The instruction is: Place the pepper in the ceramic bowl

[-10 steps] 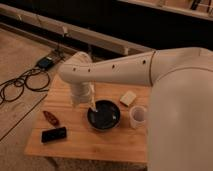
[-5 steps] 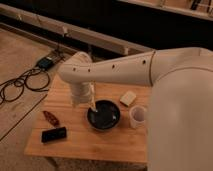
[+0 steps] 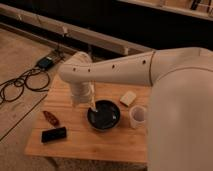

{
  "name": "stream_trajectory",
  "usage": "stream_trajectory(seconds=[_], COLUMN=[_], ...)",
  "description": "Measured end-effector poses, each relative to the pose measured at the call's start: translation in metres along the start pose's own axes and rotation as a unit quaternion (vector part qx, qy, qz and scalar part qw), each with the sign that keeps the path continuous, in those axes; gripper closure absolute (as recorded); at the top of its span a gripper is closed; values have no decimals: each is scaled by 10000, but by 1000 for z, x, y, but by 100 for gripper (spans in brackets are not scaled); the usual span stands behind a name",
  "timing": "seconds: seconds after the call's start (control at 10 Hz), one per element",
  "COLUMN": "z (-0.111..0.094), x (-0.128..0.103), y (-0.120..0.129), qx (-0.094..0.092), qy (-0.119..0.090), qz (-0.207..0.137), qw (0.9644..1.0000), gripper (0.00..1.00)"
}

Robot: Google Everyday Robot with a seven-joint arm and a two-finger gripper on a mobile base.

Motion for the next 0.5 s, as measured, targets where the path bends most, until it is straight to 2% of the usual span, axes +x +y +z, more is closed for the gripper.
stream_trajectory(seconds=[0.2, 0.3, 0.5], z=[1, 1, 4], x=[1, 4, 15], y=[1, 6, 38], qx=[11, 51, 86], qy=[16, 31, 25], qz=[-81, -264, -992], qw=[10000, 9996, 9950], gripper=[35, 35, 35])
